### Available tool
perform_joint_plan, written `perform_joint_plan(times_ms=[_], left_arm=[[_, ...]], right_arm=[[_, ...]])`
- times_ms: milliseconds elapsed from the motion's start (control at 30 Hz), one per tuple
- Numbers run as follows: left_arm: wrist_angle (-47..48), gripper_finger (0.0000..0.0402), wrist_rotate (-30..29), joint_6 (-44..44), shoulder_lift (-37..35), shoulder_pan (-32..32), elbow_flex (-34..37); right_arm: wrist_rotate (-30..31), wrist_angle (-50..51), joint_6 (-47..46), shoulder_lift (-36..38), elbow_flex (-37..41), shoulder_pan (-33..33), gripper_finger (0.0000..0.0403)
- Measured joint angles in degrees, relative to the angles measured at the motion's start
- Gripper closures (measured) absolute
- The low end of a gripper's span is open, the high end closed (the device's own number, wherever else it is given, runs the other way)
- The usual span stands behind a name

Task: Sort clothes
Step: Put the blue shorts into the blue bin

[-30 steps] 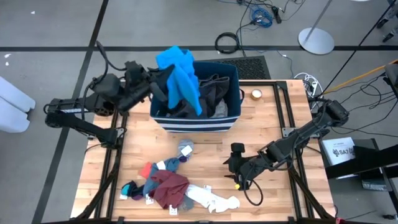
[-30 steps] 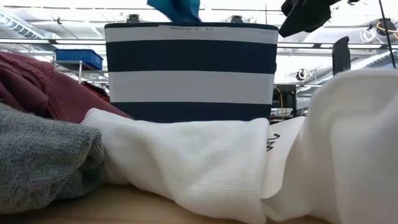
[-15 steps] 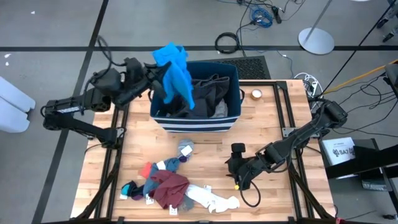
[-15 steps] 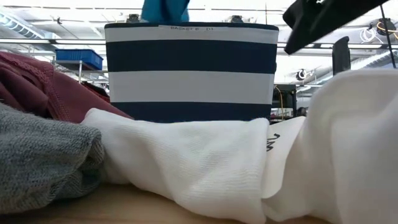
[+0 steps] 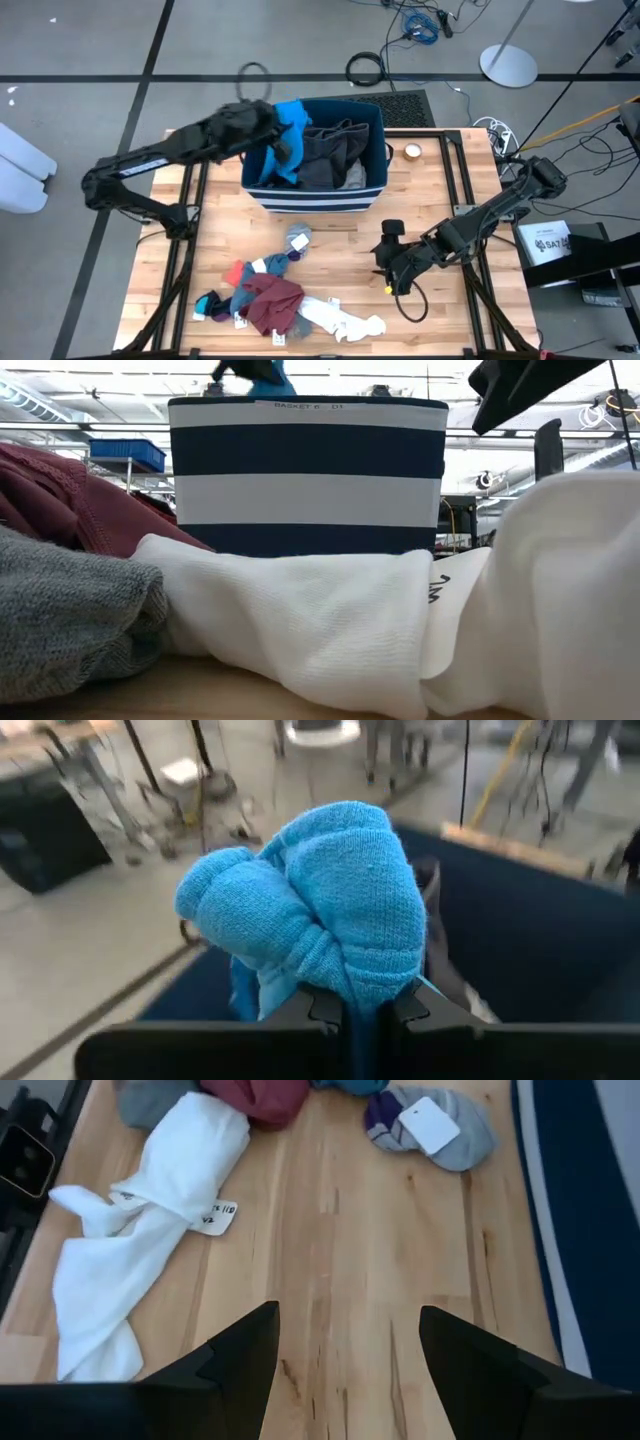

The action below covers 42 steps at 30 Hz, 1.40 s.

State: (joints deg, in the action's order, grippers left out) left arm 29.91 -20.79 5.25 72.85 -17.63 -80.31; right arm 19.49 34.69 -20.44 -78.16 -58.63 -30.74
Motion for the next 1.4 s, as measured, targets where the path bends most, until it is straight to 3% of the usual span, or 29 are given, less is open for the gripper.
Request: perform_joint_plan(times_ms=[133,533,767,1000,1200,1400], left_arm=[[1.8,0.0384,3.4,-2.3,6.1,-1.7,0.0],[9.2,0.038,2.6,-6.1,26.5,-3.5,0.0],[10.8,0.0379,2.9,-6.0,33.5,-4.6,-0.2],[10.8,0.0378,5.3,-5.7,34.9,-4.7,-0.2],[15.2,0.0373,2.2,-5.7,32.9,-3.9,-2.1],[20.8,0.0315,5.3,-4.2,28.9,-2.9,-7.5]], right_arm=[[0.1,0.6,-0.1,2.5,0.0,0.0,0.0174],[0.1,0.6,0.2,8.2,0.0,0.0,0.0174],[0.1,2.7,0.2,9.4,0.0,-0.1,0.0174],[0.1,3.6,0.2,9.5,0.0,-0.1,0.0174],[0.1,3.4,0.2,9.5,0.0,-0.1,0.0174],[0.1,3.3,0.2,9.5,0.0,-0.1,0.0174]])
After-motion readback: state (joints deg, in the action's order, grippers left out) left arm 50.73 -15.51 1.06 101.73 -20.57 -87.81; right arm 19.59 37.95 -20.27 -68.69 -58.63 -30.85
